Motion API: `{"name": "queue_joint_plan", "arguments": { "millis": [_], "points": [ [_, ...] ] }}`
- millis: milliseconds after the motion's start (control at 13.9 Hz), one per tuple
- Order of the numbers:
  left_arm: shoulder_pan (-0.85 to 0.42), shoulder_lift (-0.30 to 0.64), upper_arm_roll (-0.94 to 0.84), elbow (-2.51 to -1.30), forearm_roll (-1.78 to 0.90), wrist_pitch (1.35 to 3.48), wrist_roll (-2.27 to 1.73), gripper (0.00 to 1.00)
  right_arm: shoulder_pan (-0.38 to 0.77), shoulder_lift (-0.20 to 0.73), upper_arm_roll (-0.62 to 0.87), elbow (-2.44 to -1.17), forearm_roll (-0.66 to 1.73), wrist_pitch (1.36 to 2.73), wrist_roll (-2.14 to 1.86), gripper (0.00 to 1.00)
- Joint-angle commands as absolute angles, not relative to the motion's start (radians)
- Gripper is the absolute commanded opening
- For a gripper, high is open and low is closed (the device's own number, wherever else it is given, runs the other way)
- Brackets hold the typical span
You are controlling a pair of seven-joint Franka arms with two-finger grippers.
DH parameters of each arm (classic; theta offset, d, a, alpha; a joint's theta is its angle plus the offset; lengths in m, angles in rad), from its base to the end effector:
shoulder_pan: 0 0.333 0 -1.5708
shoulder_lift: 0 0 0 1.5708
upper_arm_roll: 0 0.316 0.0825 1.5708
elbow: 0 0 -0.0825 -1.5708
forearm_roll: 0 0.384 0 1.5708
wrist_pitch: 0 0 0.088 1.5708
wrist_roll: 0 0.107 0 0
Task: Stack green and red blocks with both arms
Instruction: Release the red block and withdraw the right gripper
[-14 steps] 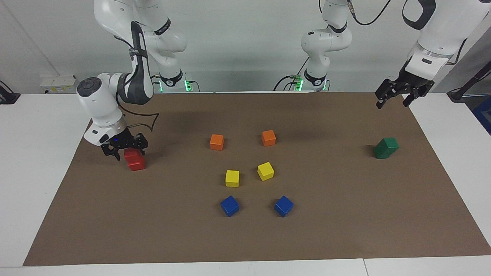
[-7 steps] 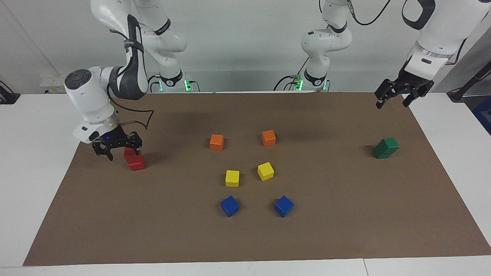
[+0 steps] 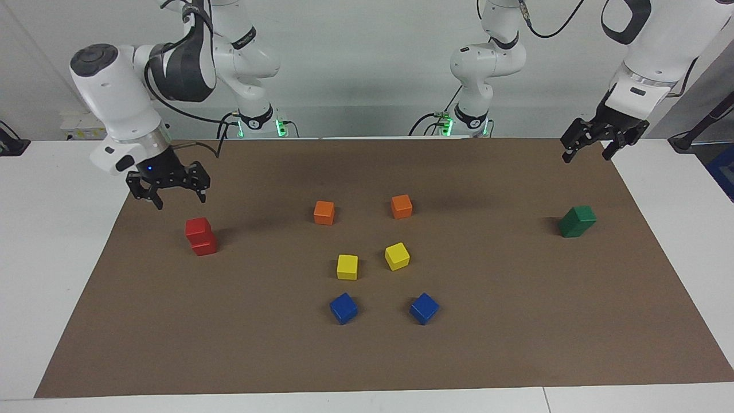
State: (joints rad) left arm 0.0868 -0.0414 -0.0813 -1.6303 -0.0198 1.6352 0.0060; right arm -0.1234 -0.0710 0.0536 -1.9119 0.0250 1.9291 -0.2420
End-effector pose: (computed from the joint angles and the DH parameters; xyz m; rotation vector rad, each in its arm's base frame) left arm 0.5477 0.0001 0.6248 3.1246 0.0005 0.0723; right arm 0.5479 -0.0359 0.5322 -3.1218 -0.2573 -0.1413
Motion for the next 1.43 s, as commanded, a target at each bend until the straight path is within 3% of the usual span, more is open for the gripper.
{"name": "queue_joint_plan", "arguments": {
  "millis": [0, 502, 1362],
  "points": [
    [0.077, -0.072, -0.072, -1.667, -0.002, 1.657, 0.012, 1.00, -0.135, -0.117, 0.055, -1.850, 0.051, 1.791, -0.223, 1.00],
    [0.074, -0.072, -0.072, -1.664, 0.000, 1.658, 0.014, 1.00, -0.133, -0.009, 0.052, -1.566, 0.037, 1.533, -0.118, 1.00],
    [0.074, -0.072, -0.072, -1.666, 0.002, 1.657, 0.014, 1.00, -0.130, 0.005, 0.055, -1.554, 0.005, 1.555, -0.109, 1.00]
  ]
}}
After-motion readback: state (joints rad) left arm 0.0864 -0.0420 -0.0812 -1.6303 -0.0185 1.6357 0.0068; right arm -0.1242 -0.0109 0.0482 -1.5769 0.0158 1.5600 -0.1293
